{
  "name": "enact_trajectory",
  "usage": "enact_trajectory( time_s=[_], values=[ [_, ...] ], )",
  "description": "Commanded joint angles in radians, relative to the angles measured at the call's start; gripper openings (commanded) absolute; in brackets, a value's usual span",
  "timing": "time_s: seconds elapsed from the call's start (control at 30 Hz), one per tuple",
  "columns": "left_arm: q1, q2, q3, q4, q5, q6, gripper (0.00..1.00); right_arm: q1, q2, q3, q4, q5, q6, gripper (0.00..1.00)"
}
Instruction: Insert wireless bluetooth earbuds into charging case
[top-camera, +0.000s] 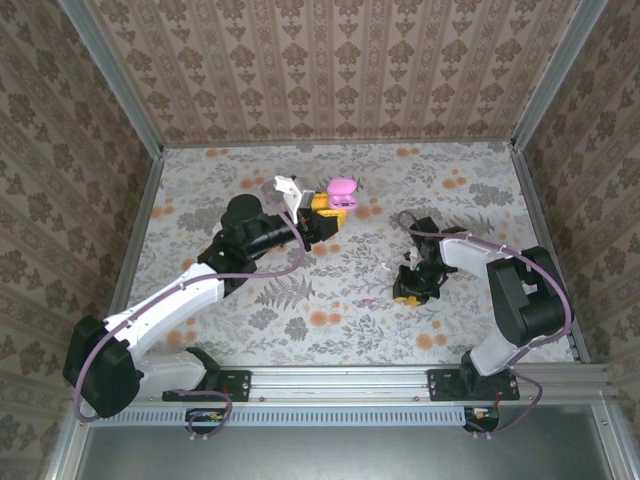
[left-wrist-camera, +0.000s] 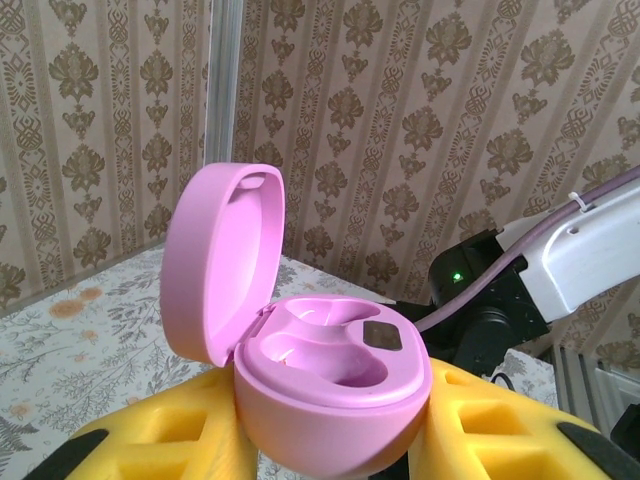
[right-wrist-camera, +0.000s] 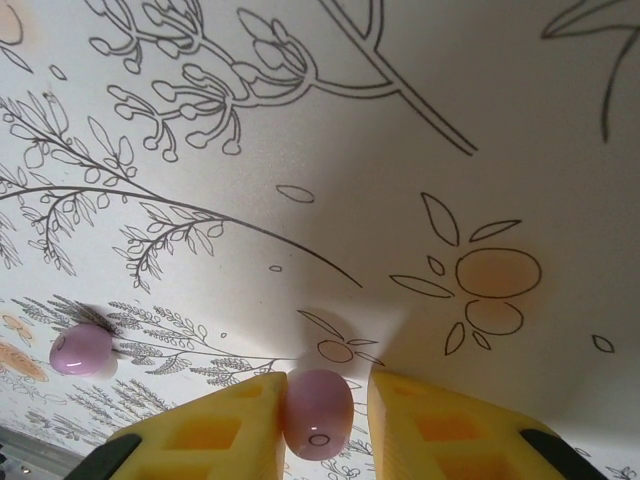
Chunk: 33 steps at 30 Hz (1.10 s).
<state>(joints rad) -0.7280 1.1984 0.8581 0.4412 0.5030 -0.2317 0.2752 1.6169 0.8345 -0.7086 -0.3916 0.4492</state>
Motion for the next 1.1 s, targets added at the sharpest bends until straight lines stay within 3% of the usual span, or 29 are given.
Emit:
enact_trajectory(
  time_s=[0.0, 0.33, 0.63, 0.87, 1.07],
  values=[
    [-0.009, 0.004, 0.034, -0.001, 0.001, -0.005, 0.37, 0.016, 0.023, 0.019, 0.044, 0.006, 0.017, 0.29],
    [-0.010, 0.001, 0.030, -0.003, -0.004, -0.003, 0.37, 0.016, 0.010, 0.033, 0.038, 0.025, 0.014, 0.23],
    [-0.009, 0.013, 0.032, -0.029, -0.011, 0.014, 0.37, 0.016, -0.149, 0.085, -0.025, 0.056, -0.034, 0.21],
    [-0.009, 0.040, 0.033, -0.047, -0.014, 0.030, 0.37, 0.021, -0.310, 0.255, -0.150, 0.099, -0.146, 0.20],
    [-0.011, 0.073, 0.041, -0.064, -0.006, 0.049, 0.37, 0.059, -0.361, 0.434, -0.226, 0.123, -0.242, 0.21]
  ],
)
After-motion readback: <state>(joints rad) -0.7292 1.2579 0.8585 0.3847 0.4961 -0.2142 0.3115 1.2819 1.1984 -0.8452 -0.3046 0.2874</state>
